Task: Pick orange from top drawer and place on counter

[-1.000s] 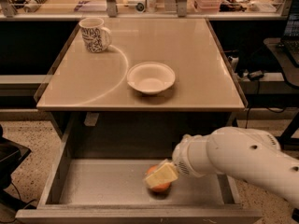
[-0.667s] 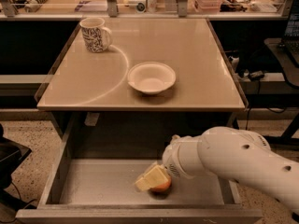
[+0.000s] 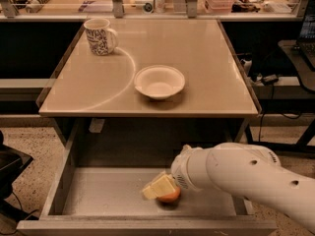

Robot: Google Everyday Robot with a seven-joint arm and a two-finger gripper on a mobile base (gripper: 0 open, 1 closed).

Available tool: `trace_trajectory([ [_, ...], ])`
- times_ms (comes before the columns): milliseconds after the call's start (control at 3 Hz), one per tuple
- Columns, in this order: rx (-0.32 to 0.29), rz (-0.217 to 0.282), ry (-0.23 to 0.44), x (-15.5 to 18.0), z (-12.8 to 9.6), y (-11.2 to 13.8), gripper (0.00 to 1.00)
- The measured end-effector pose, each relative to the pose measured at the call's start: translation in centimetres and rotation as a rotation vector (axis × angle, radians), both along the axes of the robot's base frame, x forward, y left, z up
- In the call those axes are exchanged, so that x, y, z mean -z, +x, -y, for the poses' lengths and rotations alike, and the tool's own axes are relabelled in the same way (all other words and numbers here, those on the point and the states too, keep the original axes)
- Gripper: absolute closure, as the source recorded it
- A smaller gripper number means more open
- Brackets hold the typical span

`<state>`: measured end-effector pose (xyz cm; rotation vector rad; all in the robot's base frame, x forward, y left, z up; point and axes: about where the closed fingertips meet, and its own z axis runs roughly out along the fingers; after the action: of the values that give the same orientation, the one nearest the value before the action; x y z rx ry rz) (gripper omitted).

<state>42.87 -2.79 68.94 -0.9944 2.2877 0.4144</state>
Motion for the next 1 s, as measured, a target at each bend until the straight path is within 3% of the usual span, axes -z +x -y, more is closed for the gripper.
trace_trajectory([
  [333, 0.025, 0.033, 0.012, -0.7, -0.1, 0.8, 0.0],
  [667, 0.057, 0.004, -0.009, 0.8, 3.2, 0.8, 0.0],
  [1000, 0.084, 0.018, 0.022, 3.0, 1.5, 0.5, 0.0],
])
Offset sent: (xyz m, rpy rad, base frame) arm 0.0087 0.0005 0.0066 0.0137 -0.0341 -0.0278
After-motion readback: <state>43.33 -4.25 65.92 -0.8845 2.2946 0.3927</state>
